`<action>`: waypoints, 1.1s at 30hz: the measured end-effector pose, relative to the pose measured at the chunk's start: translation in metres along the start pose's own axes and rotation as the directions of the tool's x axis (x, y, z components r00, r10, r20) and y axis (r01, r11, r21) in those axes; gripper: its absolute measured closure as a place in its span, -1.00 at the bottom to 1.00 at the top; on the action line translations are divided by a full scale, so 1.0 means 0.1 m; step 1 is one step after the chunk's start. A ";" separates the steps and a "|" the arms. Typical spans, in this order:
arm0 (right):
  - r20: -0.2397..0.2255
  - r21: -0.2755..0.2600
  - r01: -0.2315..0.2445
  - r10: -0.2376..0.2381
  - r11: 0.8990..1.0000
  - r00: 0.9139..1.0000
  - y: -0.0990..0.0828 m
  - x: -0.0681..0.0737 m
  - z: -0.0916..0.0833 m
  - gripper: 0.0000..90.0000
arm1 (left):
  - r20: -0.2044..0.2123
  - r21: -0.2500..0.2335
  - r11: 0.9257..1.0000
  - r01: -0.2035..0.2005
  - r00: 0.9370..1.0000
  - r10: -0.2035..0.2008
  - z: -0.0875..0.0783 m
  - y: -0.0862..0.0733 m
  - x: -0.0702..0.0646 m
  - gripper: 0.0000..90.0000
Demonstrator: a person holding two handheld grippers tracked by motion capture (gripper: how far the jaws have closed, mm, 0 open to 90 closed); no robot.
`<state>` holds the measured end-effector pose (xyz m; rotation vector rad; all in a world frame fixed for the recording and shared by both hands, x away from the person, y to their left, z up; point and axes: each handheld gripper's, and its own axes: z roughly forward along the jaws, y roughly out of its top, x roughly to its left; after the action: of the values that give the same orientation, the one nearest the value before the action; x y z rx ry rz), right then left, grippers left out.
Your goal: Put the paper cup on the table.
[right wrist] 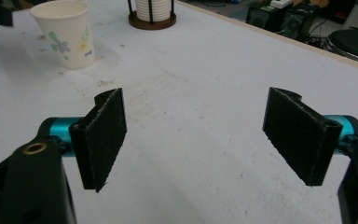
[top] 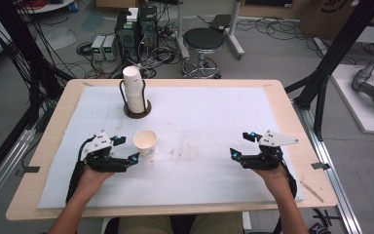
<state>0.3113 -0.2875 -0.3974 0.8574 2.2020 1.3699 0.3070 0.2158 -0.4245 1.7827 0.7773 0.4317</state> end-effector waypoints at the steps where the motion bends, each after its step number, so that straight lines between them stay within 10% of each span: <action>1: 0.002 0.002 -0.002 0.002 1.000 1.000 -0.01 -0.01 -0.01 -0.51 | -0.007 -0.030 0.999 0.013 1.000 -0.013 -0.03 0.00 0.02 -0.62; 9: 0.033 0.012 -0.018 0.018 1.000 0.999 -0.07 -0.05 -0.07 -0.54 | -0.048 -0.182 0.982 0.043 0.997 -0.053 -0.17 0.03 0.13 -0.64; 33: 0.071 -0.014 -0.030 0.031 0.999 0.997 -0.05 -0.03 -0.14 -0.54 | -0.078 -0.218 0.975 0.034 0.996 -0.052 -0.36 -0.06 0.15 -0.63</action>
<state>0.3033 -0.2997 -0.3958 0.9247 2.1324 1.3447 0.2937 0.2528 -0.4190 1.5507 0.7944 0.5443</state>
